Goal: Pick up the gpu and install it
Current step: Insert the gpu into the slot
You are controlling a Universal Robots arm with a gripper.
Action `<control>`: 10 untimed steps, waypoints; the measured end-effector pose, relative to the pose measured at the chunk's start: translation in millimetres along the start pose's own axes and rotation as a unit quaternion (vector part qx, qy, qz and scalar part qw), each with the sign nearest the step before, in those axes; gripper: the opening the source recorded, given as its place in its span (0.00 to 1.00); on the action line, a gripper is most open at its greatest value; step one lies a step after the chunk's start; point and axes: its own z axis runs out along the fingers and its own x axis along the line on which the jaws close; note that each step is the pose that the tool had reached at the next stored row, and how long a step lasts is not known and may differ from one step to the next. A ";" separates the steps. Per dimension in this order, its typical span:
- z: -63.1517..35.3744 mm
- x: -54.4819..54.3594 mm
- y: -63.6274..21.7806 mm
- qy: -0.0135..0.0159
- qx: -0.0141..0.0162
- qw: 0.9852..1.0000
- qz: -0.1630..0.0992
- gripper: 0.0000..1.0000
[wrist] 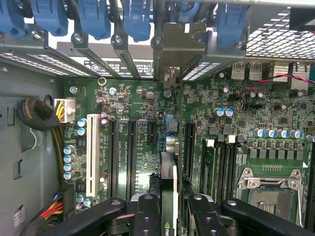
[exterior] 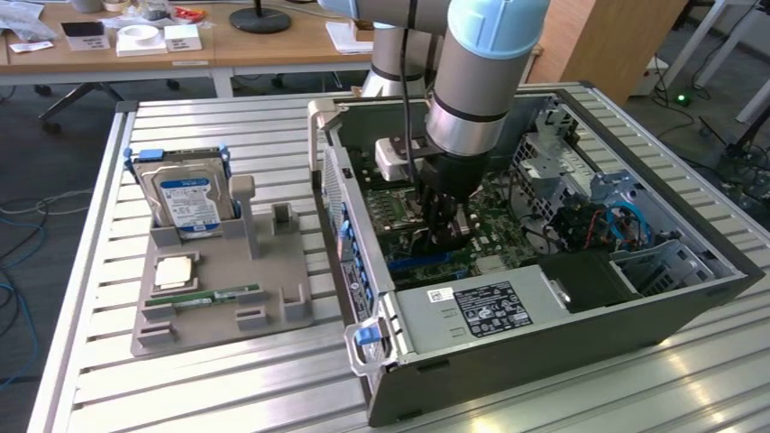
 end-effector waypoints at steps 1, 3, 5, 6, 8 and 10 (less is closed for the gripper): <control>0.0 0.0 0.0 0.000 0.000 1.000 0.000 0.26; 0.0 0.0 0.0 0.000 0.000 1.000 0.000 0.26; 0.0 0.0 0.0 0.000 0.000 1.000 0.000 0.26; 0.0 0.0 0.0 0.000 0.000 1.000 0.000 0.26; 0.0 0.0 0.0 0.000 0.000 1.000 0.000 0.26; 0.0 0.0 0.0 0.000 0.000 1.000 0.001 0.26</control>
